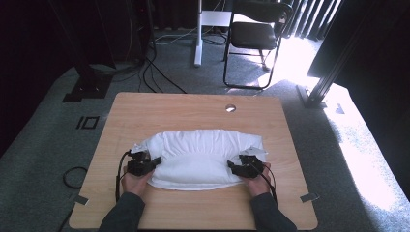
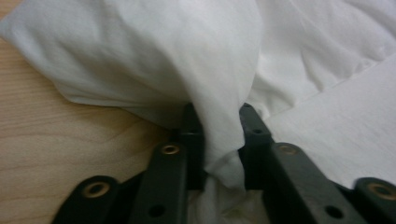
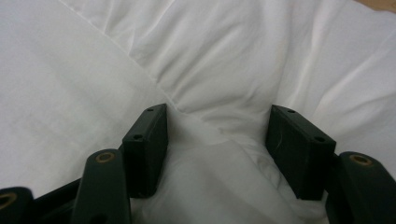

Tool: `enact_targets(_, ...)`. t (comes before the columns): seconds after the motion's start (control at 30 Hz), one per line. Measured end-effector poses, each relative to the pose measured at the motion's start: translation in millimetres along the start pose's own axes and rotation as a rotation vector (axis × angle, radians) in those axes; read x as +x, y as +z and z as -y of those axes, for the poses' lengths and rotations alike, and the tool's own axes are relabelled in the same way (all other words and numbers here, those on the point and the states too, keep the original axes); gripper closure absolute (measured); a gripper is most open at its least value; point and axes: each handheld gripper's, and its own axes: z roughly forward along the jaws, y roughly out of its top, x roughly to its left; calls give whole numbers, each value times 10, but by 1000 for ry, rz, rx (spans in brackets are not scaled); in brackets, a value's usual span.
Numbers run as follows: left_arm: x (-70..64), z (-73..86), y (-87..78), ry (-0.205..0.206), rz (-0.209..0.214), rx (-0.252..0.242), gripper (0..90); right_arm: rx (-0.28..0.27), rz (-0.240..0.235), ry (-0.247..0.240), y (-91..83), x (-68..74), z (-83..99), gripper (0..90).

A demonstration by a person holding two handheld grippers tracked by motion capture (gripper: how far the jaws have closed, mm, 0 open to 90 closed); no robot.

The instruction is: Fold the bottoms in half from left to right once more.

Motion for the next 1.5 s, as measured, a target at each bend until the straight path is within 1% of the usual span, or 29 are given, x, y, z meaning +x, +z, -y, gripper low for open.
enact_targets(0.03, 24, -1, -5, -16, 14, 0, 811, -2, 2, -2, -10, 2, -5, 384)
enact_targets(0.1, 55, -11, -31, -15, 29, -3, 822, -12, 6, -5, -52, 11, -42, 385)
enact_targets(0.13, 66, -20, -52, -10, 30, -5, 827, -21, 8, -6, -82, 21, -73, 387)
enact_targets(0.23, 107, -83, -157, -26, 35, -31, 836, -53, 3, -32, -162, 87, -181, 395)
enact_targets(0.3, 121, -143, -243, -22, 29, -54, 837, -79, -8, -53, -204, 172, -280, 393)
enact_targets(0.33, 131, -168, -278, -23, 29, -60, 838, -94, -20, -72, -216, 236, -350, 392)
enact_targets(0.43, 149, -228, -348, -20, 25, -79, 839, -117, -55, -110, -196, 402, -509, 390)
enact_targets(0.47, 156, -242, -364, -19, 24, -82, 839, -118, -69, -127, -162, 484, -574, 390)
enact_targets(0.5, 169, -265, -389, -18, 25, -88, 839, -118, -78, -137, -136, 532, -608, 390)
enact_targets(0.57, 184, -294, -424, -30, 34, -105, 840, -106, -98, -167, -27, 658, -685, 390)
enact_targets(0.6, 190, -312, -445, -31, 37, -113, 840, -98, -103, -176, 17, 693, -702, 391)
enact_targets(0.67, 189, -359, -500, -24, 48, -131, 842, -65, -97, -200, 171, 762, -727, 398)
enact_targets(0.77, 172, -438, -592, -16, 64, -157, 843, -15, -94, -205, 360, 811, -708, 399)
enact_targets(0.83, 135, -523, -670, -3, 80, -177, 844, 14, -90, -213, 488, 850, -673, 400)
enact_targets(0.87, 106, -565, -701, 7, 86, -188, 844, 19, -92, -206, 532, 867, -662, 401)
enact_targets(0.93, 37, -656, -755, 23, 102, -213, 845, 17, -97, -191, 594, 907, -653, 403)
enact_targets(0.97, 14, -692, -774, 36, 105, -216, 846, 16, -97, -186, 620, 932, -653, 404)
enact_targets(1.0, -26, -738, -793, 42, 117, -227, 846, 19, -94, -183, 637, 953, -655, 406)
enact_targets(1.03, -81, -793, -815, 60, 125, -234, 846, 19, -91, -184, 663, 986, -658, 407)
enact_targets(1.1, -177, -871, -836, 84, 142, -249, 846, 16, -89, -181, 718, 1052, -668, 408)
enact_targets(1.13, -211, -896, -843, 94, 150, -251, 847, 15, -97, -180, 742, 1071, -676, 408)
enact_targets(1.23, -345, -974, -840, 132, 170, -262, 846, 8, -119, -153, 809, 1112, -696, 411)
enact_targets(1.3, -416, -1006, -811, 149, 181, -261, 846, -4, -124, -145, 850, 1159, -705, 415)
enact_targets(1.33, -454, -1019, -788, 161, 177, -257, 846, -5, -129, -139, 867, 1185, -715, 415)
enact_targets(1.43, -500, -1027, -737, 173, 179, -250, 846, 14, -153, -145, 866, 1237, -783, 397)
enact_targets(1.47, -507, -1026, -730, 176, 177, -249, 846, 18, -168, -143, 828, 1230, -810, 372)
enact_targets(1.5, -508, -1025, -727, 176, 175, -248, 846, 8, -198, -126, 765, 1210, -839, 368)
